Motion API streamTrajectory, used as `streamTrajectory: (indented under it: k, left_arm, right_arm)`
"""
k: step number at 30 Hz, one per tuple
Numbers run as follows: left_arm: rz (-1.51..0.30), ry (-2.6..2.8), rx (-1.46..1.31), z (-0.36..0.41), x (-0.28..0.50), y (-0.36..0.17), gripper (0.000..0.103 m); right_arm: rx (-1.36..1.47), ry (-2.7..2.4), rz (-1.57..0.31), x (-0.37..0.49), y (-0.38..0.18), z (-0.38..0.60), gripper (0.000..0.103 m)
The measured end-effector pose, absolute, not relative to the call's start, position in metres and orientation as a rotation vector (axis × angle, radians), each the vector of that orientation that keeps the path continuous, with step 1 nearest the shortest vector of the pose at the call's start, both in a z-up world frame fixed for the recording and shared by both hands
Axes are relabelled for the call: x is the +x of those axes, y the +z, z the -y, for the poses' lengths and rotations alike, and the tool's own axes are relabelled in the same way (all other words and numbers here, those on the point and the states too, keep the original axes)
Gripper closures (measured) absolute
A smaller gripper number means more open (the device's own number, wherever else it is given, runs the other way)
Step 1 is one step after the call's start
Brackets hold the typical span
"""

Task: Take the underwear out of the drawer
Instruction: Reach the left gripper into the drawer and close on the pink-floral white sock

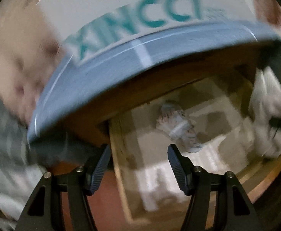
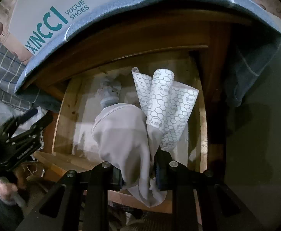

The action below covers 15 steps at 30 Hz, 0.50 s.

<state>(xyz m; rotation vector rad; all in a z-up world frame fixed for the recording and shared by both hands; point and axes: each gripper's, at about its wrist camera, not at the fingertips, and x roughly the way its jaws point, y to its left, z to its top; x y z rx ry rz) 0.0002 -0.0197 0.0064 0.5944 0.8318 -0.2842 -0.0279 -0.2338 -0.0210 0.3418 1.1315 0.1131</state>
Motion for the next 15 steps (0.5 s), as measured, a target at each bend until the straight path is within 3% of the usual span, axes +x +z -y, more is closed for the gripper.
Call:
streamTrajectory:
  k: [6,15]
  left_arm:
    - [-0.684,-0.375,0.985,0.051,-0.009,-0.029,0.039]
    - [-0.535,-0.528,1.310,0.068,-0.003,-0.063,0.039]
  right_arm:
    - [0.431,0.105,-1.114,-0.037,-0.014,0.258,0.082]
    - [0.494,0.110,-1.141,-0.038,-0.019,0.270,0.081]
